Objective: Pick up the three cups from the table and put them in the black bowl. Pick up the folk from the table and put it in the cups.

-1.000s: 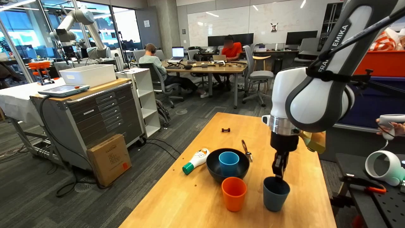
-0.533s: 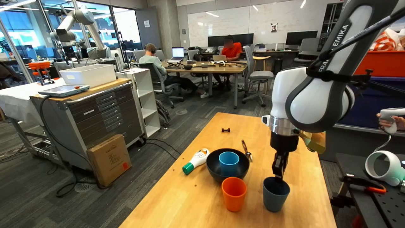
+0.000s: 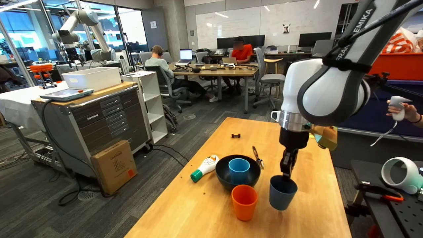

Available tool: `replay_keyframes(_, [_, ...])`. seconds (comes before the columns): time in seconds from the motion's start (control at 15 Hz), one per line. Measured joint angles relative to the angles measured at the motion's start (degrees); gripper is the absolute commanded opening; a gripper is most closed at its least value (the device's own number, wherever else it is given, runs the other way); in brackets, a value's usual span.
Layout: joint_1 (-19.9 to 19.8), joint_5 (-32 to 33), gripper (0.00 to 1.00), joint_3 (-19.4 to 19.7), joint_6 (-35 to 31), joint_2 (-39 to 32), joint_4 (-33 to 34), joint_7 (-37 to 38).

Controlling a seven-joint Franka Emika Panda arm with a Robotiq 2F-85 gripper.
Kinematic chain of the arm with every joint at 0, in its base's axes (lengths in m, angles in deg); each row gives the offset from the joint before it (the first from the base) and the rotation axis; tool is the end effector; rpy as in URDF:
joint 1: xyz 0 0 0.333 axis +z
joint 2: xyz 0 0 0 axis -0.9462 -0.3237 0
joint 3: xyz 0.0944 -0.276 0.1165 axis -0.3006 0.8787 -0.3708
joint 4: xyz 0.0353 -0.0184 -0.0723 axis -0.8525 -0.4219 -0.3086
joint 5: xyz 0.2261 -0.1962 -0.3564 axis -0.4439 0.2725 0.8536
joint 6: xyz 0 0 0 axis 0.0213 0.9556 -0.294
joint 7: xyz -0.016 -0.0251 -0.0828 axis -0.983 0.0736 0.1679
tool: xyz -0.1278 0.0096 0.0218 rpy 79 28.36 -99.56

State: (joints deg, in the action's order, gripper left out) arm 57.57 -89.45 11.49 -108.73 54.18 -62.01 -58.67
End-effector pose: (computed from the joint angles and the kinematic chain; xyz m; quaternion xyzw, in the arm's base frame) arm 0.4516 -0.0515 0.0729 -0.9947 0.0775 -0.0023 0.0668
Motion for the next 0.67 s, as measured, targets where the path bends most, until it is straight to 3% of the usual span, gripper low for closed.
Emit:
replay_keyframes(0.4, [0.23,0.24,0.01,3.23,6.51,6.06,2.76,0.26])
replay_keyframes(0.67, [1.37,4.52,0.01,7.58,14.17,6.75,8.67,4.34])
